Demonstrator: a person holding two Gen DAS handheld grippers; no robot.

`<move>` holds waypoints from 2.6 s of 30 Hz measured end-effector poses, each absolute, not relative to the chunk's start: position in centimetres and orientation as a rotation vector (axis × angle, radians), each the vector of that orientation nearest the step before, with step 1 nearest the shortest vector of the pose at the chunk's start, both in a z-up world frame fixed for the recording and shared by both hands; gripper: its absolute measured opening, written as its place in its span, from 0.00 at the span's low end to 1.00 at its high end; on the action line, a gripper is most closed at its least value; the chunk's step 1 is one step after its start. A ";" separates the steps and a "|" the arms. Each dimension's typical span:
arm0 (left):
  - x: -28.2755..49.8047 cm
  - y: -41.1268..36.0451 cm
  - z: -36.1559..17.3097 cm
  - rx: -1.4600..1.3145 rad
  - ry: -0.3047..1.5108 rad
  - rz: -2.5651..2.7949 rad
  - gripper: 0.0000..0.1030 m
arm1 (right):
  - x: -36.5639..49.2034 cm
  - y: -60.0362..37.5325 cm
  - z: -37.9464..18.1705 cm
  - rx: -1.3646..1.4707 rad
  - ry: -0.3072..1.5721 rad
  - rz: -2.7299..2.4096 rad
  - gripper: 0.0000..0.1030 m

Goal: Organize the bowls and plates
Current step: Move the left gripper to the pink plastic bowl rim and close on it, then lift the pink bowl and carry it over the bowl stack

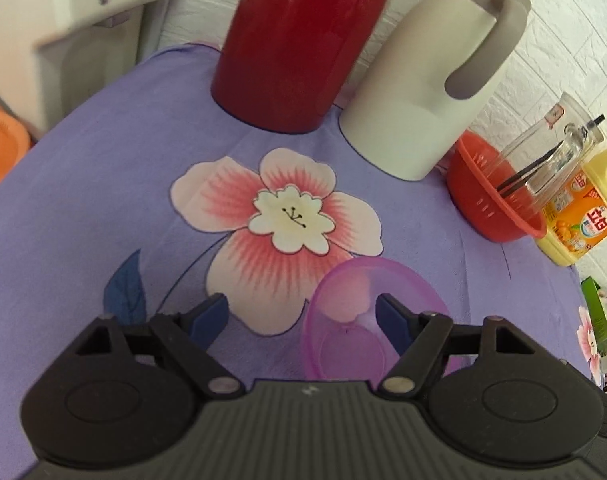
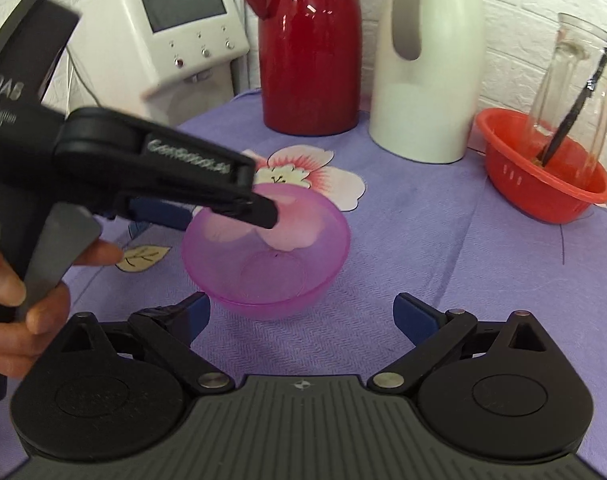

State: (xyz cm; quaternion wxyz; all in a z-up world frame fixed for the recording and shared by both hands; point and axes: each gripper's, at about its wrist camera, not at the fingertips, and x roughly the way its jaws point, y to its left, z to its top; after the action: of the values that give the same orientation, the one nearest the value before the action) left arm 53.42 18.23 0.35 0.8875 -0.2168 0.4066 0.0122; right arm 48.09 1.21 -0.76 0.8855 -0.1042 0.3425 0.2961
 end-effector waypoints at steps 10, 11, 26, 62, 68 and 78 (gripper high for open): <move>54.6 15.0 -0.1 -0.298 0.853 -0.189 0.54 | 49.5 3.8 -2.1 -0.343 0.681 0.641 1.00; 54.6 14.7 -0.1 -0.275 0.855 -0.200 0.50 | 49.6 3.8 -1.9 -0.344 0.681 0.641 1.00; 44.1 9.1 8.6 -0.250 0.715 -0.300 0.47 | 39.2 -2.8 6.4 -0.322 0.493 0.567 1.00; 23.9 -8.8 2.4 -0.102 0.800 -0.540 0.71 | 15.1 -21.3 -0.3 -0.181 0.608 0.353 1.00; 23.6 -6.9 4.1 -0.115 0.737 -0.497 0.71 | 12.6 -23.5 0.2 -0.071 0.600 0.373 1.00; 24.0 -5.8 3.6 -0.163 0.758 -0.455 0.71 | 14.5 -26.4 -0.1 0.127 0.524 0.272 1.00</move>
State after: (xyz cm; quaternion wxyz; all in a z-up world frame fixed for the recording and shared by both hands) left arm 24.00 -5.83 3.63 0.9007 -0.0787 0.3663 -0.2198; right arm 14.54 -26.42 -0.06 0.9548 0.0624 0.2580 0.1340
